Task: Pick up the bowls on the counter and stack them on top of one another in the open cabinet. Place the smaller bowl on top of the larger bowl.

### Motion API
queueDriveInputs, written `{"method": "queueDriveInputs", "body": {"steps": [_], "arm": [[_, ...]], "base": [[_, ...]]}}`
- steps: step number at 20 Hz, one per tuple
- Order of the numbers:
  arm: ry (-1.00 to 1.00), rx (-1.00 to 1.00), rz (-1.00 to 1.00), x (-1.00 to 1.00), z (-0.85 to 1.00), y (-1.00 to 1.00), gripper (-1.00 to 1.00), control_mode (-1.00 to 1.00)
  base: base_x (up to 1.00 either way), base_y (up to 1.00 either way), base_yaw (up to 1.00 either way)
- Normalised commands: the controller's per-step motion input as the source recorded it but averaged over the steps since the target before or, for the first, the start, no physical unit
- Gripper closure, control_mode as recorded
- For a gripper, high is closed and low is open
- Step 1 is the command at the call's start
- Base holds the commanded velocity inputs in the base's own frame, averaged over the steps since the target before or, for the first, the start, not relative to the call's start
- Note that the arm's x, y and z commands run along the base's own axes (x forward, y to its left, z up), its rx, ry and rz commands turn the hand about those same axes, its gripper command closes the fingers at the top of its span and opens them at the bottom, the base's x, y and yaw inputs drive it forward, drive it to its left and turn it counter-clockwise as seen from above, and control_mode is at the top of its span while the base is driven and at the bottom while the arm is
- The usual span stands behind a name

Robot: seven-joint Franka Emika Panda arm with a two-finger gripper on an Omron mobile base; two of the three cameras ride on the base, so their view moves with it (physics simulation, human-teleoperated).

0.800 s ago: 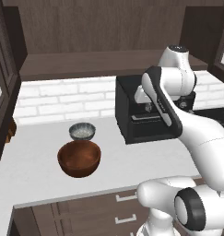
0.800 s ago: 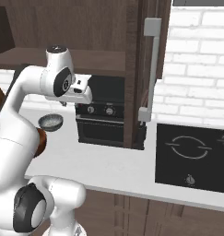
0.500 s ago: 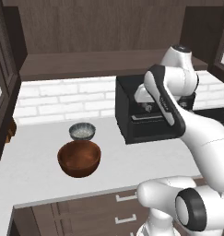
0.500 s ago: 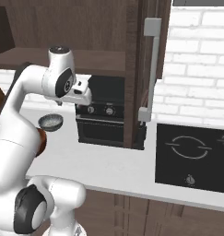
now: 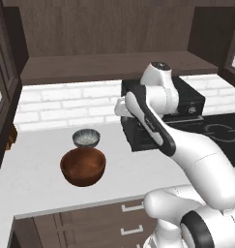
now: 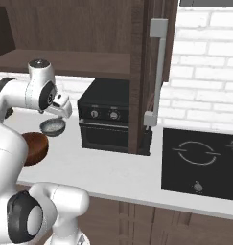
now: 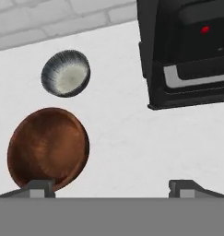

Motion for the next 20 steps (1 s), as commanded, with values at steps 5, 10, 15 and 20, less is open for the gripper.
{"method": "queueDriveInputs", "body": {"steps": [5, 10, 15, 20], "arm": [[0.04, -0.01, -0.14, 0.12, -0.24, 0.91, -1.0, -1.0], [0.03, -0.04, -0.09, 0.31, -0.24, 0.2, -1.0, -1.0], [0.09, 0.01, -0.05, 0.21, -0.36, 0.0, -1.0, -1.0], [0.09, 0.01, -0.04, 0.2, -0.32, 0.02, -1.0, -1.0]], "base": [[0.0, 0.0, 0.0], [0.0, 0.0, 0.0], [0.0, 0.0, 0.0], [0.0, 0.0, 0.0]]}}
